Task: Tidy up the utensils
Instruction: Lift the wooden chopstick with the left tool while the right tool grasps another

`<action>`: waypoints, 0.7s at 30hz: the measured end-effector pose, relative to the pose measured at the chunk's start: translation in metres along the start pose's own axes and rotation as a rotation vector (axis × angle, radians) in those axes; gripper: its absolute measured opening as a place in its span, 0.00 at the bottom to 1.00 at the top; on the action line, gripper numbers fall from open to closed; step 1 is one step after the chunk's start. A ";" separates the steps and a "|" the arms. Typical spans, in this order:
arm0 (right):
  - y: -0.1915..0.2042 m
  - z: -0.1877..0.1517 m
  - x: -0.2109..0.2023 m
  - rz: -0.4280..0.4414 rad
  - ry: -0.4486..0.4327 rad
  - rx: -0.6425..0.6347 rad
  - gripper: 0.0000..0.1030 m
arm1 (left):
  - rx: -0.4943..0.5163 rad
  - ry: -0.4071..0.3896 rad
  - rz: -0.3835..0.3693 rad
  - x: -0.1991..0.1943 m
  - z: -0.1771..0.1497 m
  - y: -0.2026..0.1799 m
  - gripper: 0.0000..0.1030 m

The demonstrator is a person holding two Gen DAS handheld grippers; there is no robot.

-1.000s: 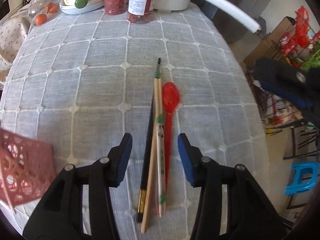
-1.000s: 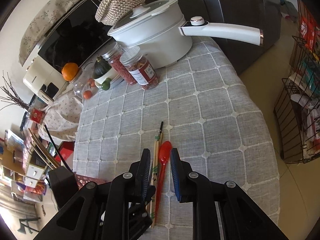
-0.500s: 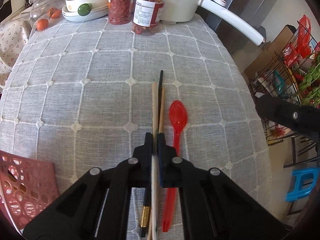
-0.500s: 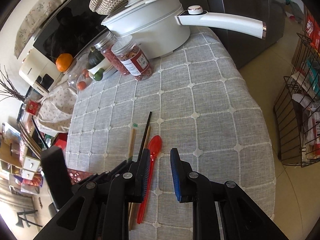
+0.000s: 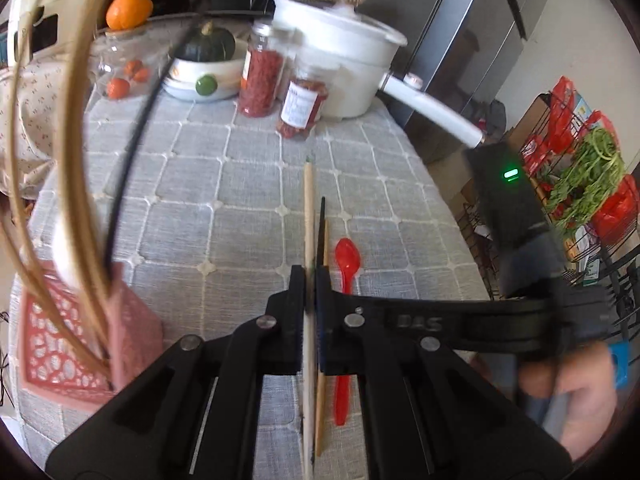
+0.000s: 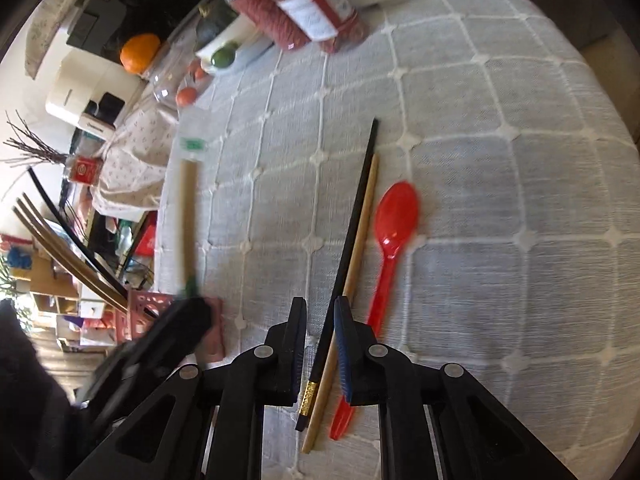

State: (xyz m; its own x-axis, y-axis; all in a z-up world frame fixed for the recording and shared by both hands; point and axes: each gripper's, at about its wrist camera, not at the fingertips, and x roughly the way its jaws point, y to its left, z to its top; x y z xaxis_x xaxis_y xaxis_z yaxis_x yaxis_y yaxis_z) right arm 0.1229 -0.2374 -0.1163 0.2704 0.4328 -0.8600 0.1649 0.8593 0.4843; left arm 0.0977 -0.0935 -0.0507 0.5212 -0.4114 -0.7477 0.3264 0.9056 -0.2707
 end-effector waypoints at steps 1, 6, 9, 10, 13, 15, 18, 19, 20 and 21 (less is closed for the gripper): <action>0.002 -0.001 0.005 -0.016 0.008 -0.003 0.12 | 0.010 -0.015 0.000 -0.006 -0.001 0.001 0.06; 0.000 -0.002 0.022 -0.114 0.024 0.006 0.08 | 0.043 -0.078 -0.031 -0.032 -0.005 0.008 0.06; 0.002 -0.001 0.025 -0.119 0.014 -0.010 0.08 | 0.055 -0.108 -0.040 -0.044 -0.006 0.011 0.06; 0.004 -0.001 0.026 -0.129 0.012 -0.017 0.08 | 0.057 -0.113 -0.042 -0.046 -0.007 0.012 0.06; 0.010 -0.001 0.026 -0.142 0.007 -0.042 0.08 | 0.066 -0.127 -0.046 -0.054 -0.008 0.015 0.06; 0.015 -0.001 0.029 -0.157 0.005 -0.071 0.08 | 0.076 -0.134 -0.037 -0.056 -0.008 0.016 0.06; 0.023 0.000 0.031 -0.180 0.004 -0.106 0.08 | 0.075 -0.138 -0.033 -0.059 -0.010 0.018 0.06; 0.022 0.000 0.032 -0.180 0.005 -0.107 0.08 | 0.072 -0.140 -0.028 -0.060 -0.010 0.020 0.06; 0.020 0.000 0.030 -0.176 0.008 -0.107 0.08 | 0.065 -0.146 -0.022 -0.062 -0.010 0.022 0.06; 0.018 0.000 0.030 -0.162 0.021 -0.099 0.08 | 0.054 -0.157 -0.020 -0.067 -0.011 0.025 0.06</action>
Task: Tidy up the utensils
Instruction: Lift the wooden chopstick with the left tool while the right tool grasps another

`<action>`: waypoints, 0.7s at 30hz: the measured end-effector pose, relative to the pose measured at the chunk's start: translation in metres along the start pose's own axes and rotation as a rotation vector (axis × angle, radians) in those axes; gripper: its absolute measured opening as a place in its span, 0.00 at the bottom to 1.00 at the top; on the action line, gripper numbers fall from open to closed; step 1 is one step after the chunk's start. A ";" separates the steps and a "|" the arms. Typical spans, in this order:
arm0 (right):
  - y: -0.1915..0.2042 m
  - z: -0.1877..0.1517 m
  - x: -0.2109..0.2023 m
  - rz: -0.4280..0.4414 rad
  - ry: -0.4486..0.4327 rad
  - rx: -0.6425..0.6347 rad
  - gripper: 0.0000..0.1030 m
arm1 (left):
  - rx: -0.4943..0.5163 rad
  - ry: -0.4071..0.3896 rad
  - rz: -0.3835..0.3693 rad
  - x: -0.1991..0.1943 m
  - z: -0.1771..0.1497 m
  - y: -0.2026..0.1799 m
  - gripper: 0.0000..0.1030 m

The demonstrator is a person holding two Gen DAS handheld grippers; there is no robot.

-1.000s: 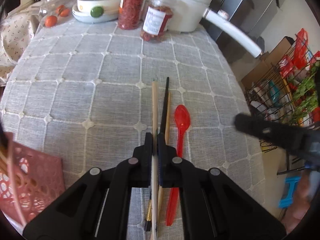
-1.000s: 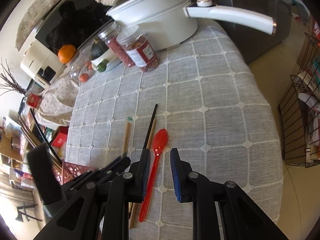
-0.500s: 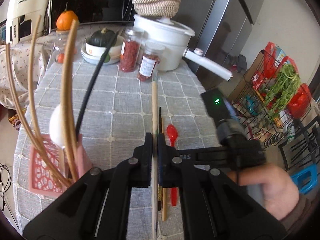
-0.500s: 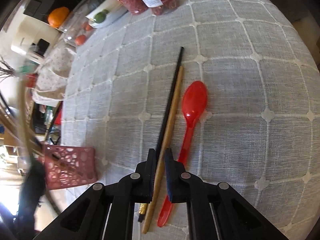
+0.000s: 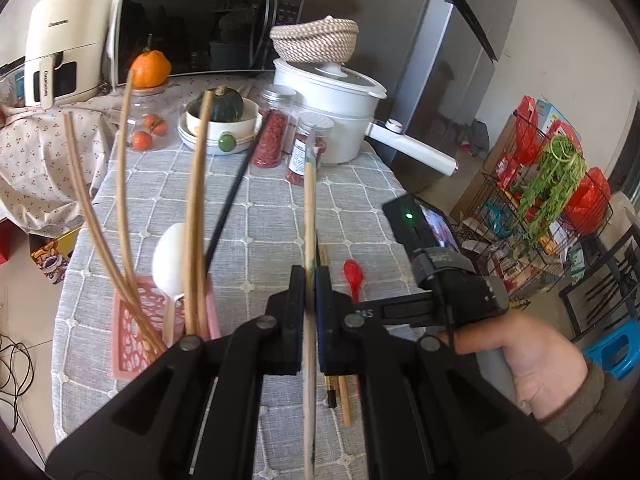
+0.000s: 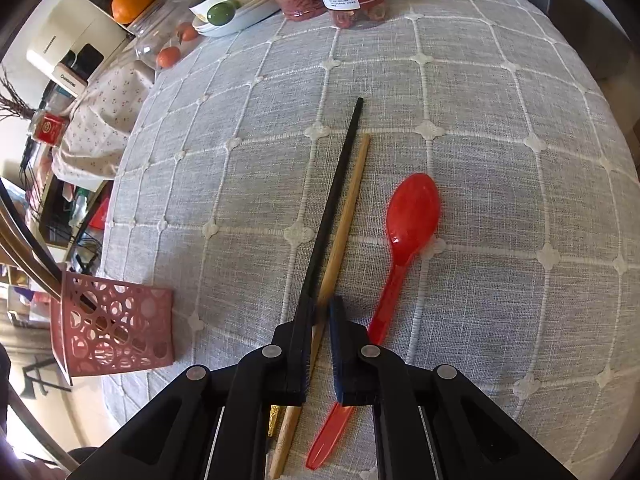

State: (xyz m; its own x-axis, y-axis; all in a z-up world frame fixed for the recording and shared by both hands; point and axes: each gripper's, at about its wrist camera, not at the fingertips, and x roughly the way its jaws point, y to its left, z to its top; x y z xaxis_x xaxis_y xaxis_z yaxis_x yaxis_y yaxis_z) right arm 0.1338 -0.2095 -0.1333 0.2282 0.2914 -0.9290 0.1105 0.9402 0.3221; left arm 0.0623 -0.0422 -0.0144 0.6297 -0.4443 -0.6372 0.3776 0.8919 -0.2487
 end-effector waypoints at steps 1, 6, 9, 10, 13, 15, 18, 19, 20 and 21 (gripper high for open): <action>-0.004 0.000 0.000 0.024 0.018 0.018 0.08 | -0.012 -0.011 -0.004 -0.003 0.000 0.003 0.06; 0.001 -0.002 0.002 0.019 0.030 -0.005 0.08 | -0.035 -0.058 -0.020 -0.014 0.004 0.010 0.06; 0.015 -0.003 0.004 -0.040 0.016 -0.058 0.09 | -0.051 -0.070 -0.016 -0.015 0.004 0.012 0.06; 0.017 -0.003 0.005 -0.053 0.015 -0.068 0.09 | -0.062 -0.081 -0.018 -0.017 0.005 0.014 0.06; 0.018 -0.004 0.000 -0.049 0.003 -0.046 0.07 | -0.096 -0.126 -0.025 -0.028 0.009 0.022 0.06; 0.022 -0.004 -0.013 -0.065 -0.048 -0.066 0.06 | -0.116 -0.155 -0.030 -0.035 0.011 0.028 0.06; 0.027 -0.003 -0.031 -0.076 -0.115 -0.084 0.06 | -0.144 -0.183 -0.022 -0.040 0.015 0.038 0.06; 0.029 -0.004 -0.036 -0.074 -0.136 -0.094 0.06 | -0.158 -0.190 -0.019 -0.041 0.016 0.042 0.06; 0.031 -0.005 -0.040 -0.070 -0.155 -0.106 0.06 | -0.173 -0.195 -0.019 -0.042 0.017 0.045 0.06; 0.035 -0.006 -0.045 -0.068 -0.180 -0.123 0.06 | -0.185 -0.200 -0.019 -0.043 0.017 0.047 0.06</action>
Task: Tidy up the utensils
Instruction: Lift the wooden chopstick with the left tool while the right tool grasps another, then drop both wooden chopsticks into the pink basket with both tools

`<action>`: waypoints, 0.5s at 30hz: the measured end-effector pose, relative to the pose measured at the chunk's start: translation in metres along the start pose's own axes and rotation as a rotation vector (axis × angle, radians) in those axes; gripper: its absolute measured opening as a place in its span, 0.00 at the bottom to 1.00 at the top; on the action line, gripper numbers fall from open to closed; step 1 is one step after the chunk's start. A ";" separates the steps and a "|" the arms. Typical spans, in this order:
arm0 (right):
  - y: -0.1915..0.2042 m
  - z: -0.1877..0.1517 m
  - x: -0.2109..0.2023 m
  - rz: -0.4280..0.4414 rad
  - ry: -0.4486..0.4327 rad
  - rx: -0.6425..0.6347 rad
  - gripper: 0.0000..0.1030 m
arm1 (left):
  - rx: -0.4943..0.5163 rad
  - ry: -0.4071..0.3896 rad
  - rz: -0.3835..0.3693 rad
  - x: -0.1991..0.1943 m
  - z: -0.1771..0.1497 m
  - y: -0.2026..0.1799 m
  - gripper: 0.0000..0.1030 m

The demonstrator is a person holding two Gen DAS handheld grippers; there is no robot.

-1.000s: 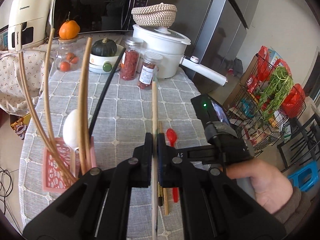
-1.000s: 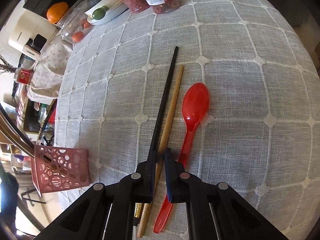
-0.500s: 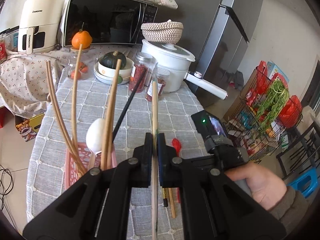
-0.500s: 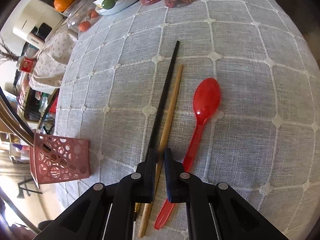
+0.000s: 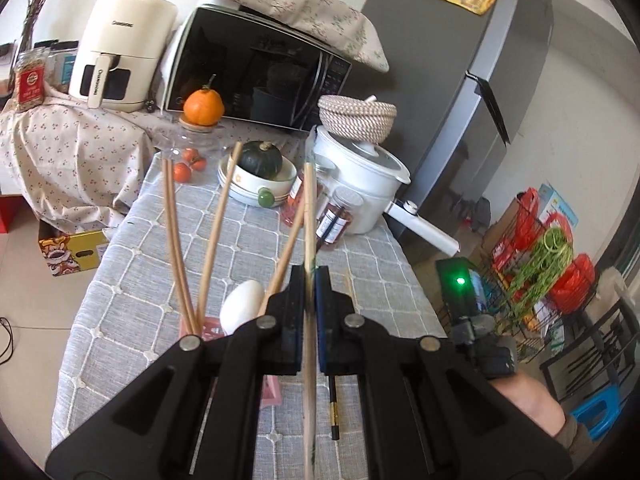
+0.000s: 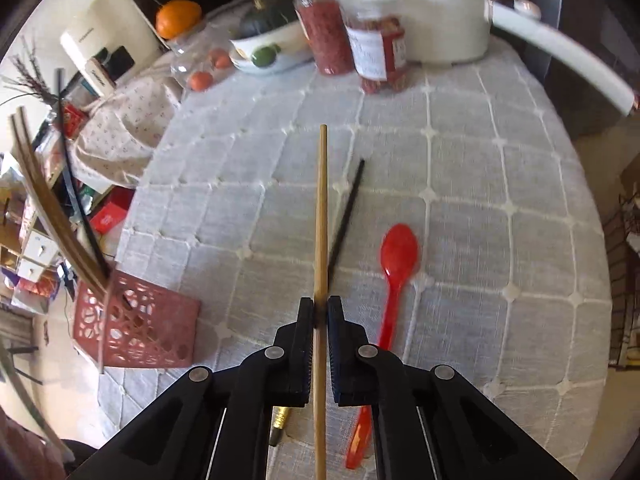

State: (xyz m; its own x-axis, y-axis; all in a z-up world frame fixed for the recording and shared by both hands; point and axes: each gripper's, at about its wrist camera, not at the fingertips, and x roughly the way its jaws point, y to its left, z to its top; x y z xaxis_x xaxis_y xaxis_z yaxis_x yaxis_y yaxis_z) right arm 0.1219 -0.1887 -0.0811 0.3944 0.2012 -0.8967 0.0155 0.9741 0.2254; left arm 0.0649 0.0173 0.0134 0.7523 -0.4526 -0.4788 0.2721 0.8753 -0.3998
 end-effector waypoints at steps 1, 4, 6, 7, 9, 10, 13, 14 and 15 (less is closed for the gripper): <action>0.003 0.000 -0.005 0.005 -0.022 -0.011 0.06 | -0.010 -0.008 0.001 -0.001 0.001 0.002 0.06; 0.011 0.000 -0.024 0.009 -0.093 -0.045 0.06 | -0.027 -0.044 0.008 -0.008 0.005 0.006 0.06; 0.016 0.001 -0.036 0.010 -0.148 -0.069 0.06 | -0.038 -0.075 0.016 -0.011 0.008 0.010 0.06; 0.019 0.002 -0.041 0.006 -0.172 -0.082 0.06 | -0.041 -0.086 0.021 -0.012 0.009 0.012 0.06; 0.027 0.002 -0.054 0.009 -0.232 -0.112 0.06 | -0.045 -0.111 0.038 -0.012 0.010 0.017 0.06; 0.031 0.002 -0.062 0.022 -0.266 -0.128 0.06 | -0.047 -0.121 0.045 -0.012 0.010 0.020 0.06; 0.044 0.000 -0.086 0.070 -0.372 -0.177 0.06 | -0.057 -0.163 0.055 -0.009 0.009 0.027 0.06; 0.048 -0.001 -0.095 0.086 -0.411 -0.191 0.06 | -0.055 -0.186 0.061 -0.008 0.008 0.029 0.06; 0.053 -0.003 -0.104 0.102 -0.451 -0.205 0.06 | -0.052 -0.209 0.065 -0.008 0.007 0.030 0.06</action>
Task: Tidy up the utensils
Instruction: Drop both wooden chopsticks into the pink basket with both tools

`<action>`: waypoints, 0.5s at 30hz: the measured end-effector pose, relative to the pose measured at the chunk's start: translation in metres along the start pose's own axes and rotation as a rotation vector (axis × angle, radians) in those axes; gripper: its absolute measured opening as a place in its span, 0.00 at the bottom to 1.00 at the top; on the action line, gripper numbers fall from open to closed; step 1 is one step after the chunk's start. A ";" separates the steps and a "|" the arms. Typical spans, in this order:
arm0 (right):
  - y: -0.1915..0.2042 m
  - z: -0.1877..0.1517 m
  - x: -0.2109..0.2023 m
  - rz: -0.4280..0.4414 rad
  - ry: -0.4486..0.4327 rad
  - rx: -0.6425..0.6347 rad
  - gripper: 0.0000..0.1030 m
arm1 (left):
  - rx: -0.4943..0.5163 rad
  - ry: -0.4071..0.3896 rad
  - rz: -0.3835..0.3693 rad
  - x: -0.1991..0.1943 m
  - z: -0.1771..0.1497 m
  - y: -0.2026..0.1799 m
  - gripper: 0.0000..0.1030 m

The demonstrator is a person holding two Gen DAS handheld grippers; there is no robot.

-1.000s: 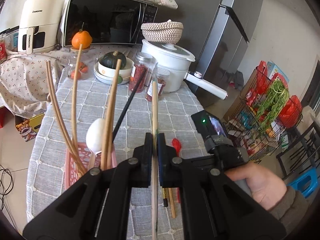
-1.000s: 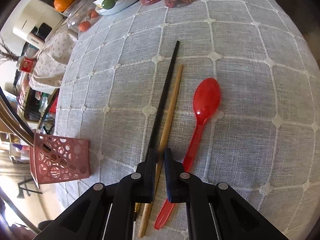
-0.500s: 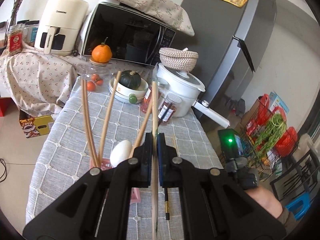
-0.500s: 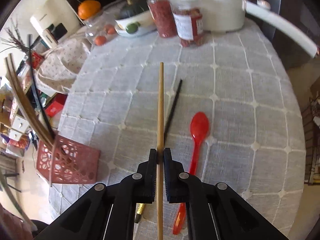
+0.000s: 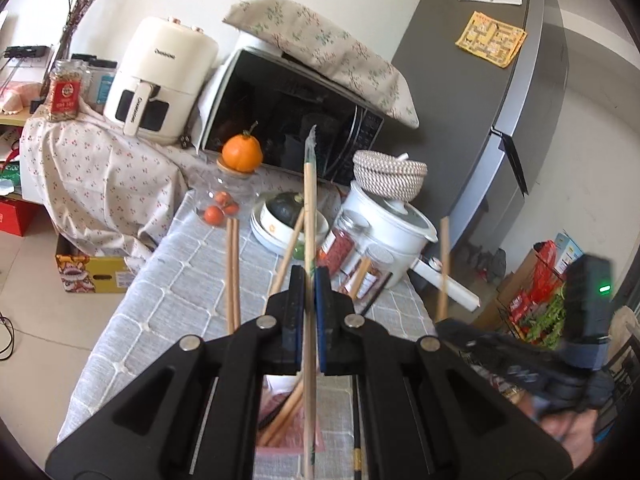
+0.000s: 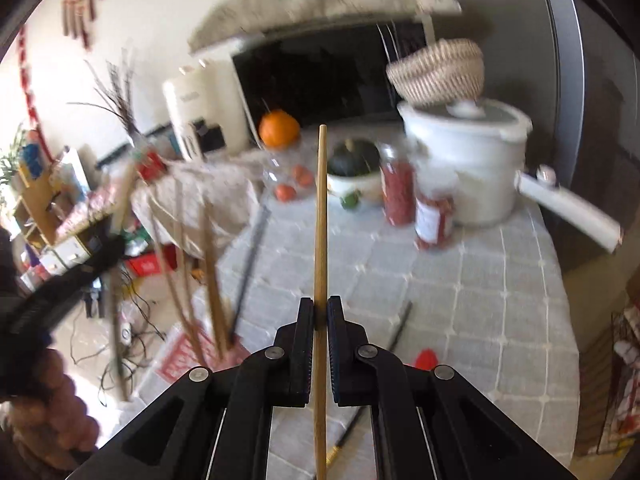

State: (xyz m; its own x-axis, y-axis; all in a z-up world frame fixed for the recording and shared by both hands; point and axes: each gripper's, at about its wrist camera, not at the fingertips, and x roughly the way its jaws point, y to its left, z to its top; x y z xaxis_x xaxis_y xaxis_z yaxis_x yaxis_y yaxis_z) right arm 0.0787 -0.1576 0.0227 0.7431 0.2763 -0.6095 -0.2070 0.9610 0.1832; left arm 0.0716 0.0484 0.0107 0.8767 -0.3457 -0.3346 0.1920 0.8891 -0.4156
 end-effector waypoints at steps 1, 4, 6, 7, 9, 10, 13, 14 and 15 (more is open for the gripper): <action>0.003 0.003 -0.006 0.009 -0.041 -0.008 0.06 | 0.005 -0.018 0.005 0.002 0.000 0.001 0.06; 0.013 0.009 -0.027 0.058 -0.151 -0.010 0.06 | 0.012 -0.047 -0.003 0.009 -0.004 0.005 0.06; 0.019 0.012 -0.035 0.083 -0.204 -0.011 0.06 | 0.019 -0.073 0.011 0.012 -0.007 0.009 0.06; 0.021 0.013 -0.039 0.089 -0.224 -0.015 0.06 | 0.020 -0.084 0.014 0.013 -0.008 0.010 0.06; 0.027 0.014 -0.043 0.107 -0.254 -0.016 0.06 | 0.026 -0.094 0.024 0.017 -0.010 0.012 0.06; 0.028 0.014 -0.043 0.120 -0.260 -0.015 0.06 | 0.035 -0.093 0.038 0.018 -0.013 0.012 0.06; 0.035 0.013 -0.044 0.136 -0.275 -0.029 0.06 | 0.072 -0.112 0.072 0.022 -0.020 0.008 0.06; 0.037 0.011 -0.045 0.139 -0.276 -0.033 0.06 | 0.090 -0.124 0.081 0.022 -0.021 0.007 0.06; 0.040 0.011 -0.044 0.144 -0.278 -0.037 0.06 | 0.100 -0.132 0.088 0.023 -0.023 0.006 0.06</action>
State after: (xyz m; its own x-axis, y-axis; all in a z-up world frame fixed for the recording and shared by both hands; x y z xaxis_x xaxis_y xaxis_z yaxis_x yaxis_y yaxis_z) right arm 0.0447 -0.1318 0.0652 0.8488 0.4014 -0.3442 -0.3424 0.9133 0.2207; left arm 0.0827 0.0395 -0.0186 0.9408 -0.2292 -0.2496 0.1494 0.9417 -0.3016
